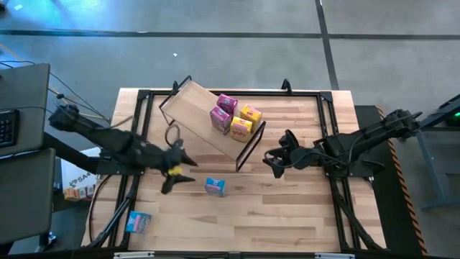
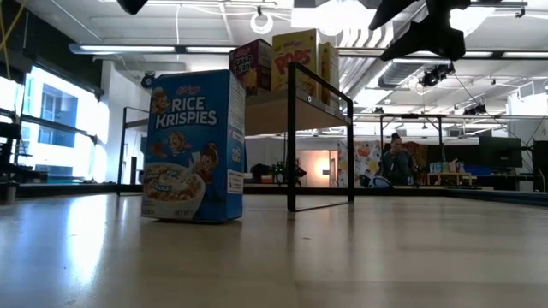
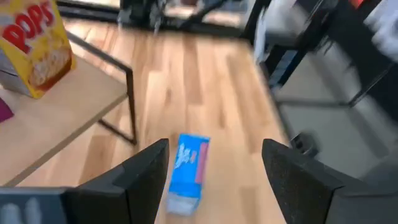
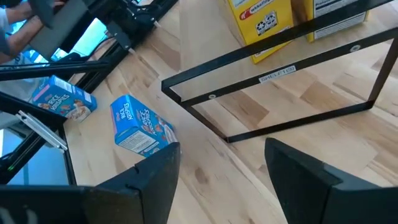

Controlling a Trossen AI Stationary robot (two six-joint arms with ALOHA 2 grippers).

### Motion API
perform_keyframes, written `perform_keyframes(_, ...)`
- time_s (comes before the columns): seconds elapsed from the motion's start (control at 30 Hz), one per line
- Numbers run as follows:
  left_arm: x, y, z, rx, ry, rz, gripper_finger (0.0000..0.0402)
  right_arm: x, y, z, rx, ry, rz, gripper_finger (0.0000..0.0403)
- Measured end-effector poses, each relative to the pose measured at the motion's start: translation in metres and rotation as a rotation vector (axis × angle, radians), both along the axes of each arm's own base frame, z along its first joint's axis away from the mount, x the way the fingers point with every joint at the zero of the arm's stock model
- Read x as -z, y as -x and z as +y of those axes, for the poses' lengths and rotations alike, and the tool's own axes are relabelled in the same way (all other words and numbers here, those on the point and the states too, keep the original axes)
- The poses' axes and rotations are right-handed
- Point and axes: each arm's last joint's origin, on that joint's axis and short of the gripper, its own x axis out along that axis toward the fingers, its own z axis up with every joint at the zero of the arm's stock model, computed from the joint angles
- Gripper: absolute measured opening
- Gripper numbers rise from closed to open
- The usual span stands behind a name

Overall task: Stack cereal on shelf
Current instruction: Put the blue cereal box on the shelf

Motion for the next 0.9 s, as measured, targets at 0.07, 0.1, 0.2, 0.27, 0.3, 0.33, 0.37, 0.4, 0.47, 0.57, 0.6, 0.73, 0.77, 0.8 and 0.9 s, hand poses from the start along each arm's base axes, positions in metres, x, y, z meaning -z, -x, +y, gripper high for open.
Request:
perform_keyframes(0.07,0.010,-0.007,-0.006,0.002,-0.067,0.038,0.0250,0.000,0.000,0.000,0.000,0.001,0.001,0.0232)
perform_keyframes(0.1,0.014,-0.011,-0.009,0.003,-0.084,0.056,0.0250,0.000,0.000,0.000,0.000,0.001,0.003,0.0232)
perform_keyframes(0.2,0.029,-0.023,-0.014,0.008,-0.112,0.126,0.0250,0.000,0.000,0.000,0.006,-0.008,0.001,0.0232)
perform_keyframes(0.27,0.039,-0.032,-0.016,0.026,-0.111,0.152,0.0250,0.000,0.000,0.000,0.006,-0.008,0.001,0.0232)
perform_keyframes(0.3,0.045,-0.036,-0.017,0.042,-0.109,0.165,0.0250,0.000,0.000,0.000,0.005,-0.008,0.001,0.0232)
perform_keyframes(0.33,0.050,-0.039,-0.018,0.056,-0.105,0.168,0.0250,0.000,0.000,0.000,0.005,-0.008,0.002,0.0232)
perform_keyframes(0.37,0.054,-0.043,-0.018,0.065,-0.102,0.162,0.0250,0.000,0.000,0.000,0.005,-0.008,0.003,0.0232)
perform_keyframes(0.4,0.058,-0.046,-0.018,0.075,-0.103,0.158,0.0250,0.000,0.000,0.000,0.005,-0.007,0.004,0.0232)
perform_keyframes(0.47,0.065,-0.051,-0.017,0.089,-0.113,0.154,0.0250,0.001,0.001,0.000,0.008,-0.003,0.009,0.0232)
perform_keyframes(0.57,0.076,-0.056,-0.013,0.096,-0.149,0.175,0.0250,0.001,0.001,-0.001,0.015,0.005,0.016,0.0232)
perform_keyframes(0.6,0.078,-0.058,-0.012,0.101,-0.149,0.175,0.0250,0.002,0.001,-0.001,0.017,0.007,0.017,0.0232)
perform_keyframes(0.73,0.091,-0.062,-0.007,0.135,-0.112,0.179,0.0250,0.002,0.001,-0.001,0.035,0.023,0.014,0.0232)
perform_keyframes(0.77,0.093,-0.063,-0.007,0.138,-0.110,0.187,0.0250,0.002,0.001,-0.002,0.041,0.028,0.014,0.0232)
perform_keyframes(0.8,0.095,-0.065,-0.006,0.137,-0.117,0.193,0.0250,0.002,0.001,-0.002,0.047,0.031,0.012,0.0232)
perform_keyframes(0.9,0.100,-0.068,-0.004,0.144,-0.141,0.211,0.0250,0.002,0.001,-0.002,0.059,0.040,0.009,0.0232)
